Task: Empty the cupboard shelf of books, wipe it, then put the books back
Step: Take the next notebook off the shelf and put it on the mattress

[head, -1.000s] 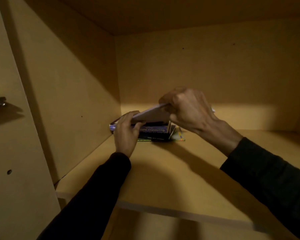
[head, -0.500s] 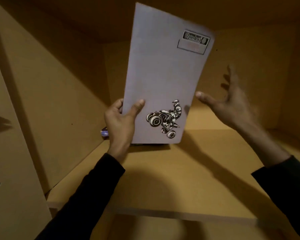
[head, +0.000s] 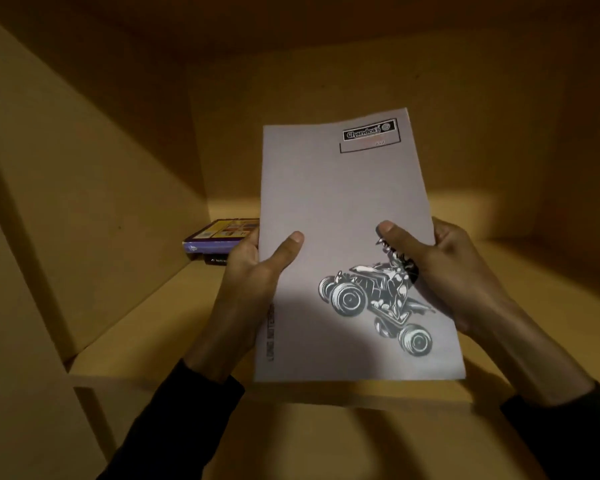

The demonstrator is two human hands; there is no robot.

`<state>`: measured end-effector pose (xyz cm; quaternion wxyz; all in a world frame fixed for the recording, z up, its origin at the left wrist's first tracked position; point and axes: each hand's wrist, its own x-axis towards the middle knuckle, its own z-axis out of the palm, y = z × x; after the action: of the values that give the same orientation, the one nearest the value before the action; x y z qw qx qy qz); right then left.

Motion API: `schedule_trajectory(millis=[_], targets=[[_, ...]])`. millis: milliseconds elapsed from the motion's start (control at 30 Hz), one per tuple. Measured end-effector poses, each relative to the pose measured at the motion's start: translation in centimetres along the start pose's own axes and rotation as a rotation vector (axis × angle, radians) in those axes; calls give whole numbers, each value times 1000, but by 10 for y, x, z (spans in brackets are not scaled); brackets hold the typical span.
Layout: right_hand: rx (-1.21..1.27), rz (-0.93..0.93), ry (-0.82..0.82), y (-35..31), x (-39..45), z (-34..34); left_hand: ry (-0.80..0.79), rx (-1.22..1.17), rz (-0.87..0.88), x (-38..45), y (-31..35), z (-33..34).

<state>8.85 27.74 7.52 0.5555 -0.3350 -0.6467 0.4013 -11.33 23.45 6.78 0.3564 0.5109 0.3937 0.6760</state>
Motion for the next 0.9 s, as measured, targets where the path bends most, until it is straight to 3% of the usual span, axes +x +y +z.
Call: schedule_trajectory(millis=[233, 533, 900], targets=[[-14, 52, -46, 18, -35, -17, 37, 106, 16, -30, -25, 13], [-67, 54, 3, 25, -69, -32, 103, 51, -28, -68, -43, 33], [34, 126, 95, 15, -140, -15, 55, 24, -75, -123, -37, 18]])
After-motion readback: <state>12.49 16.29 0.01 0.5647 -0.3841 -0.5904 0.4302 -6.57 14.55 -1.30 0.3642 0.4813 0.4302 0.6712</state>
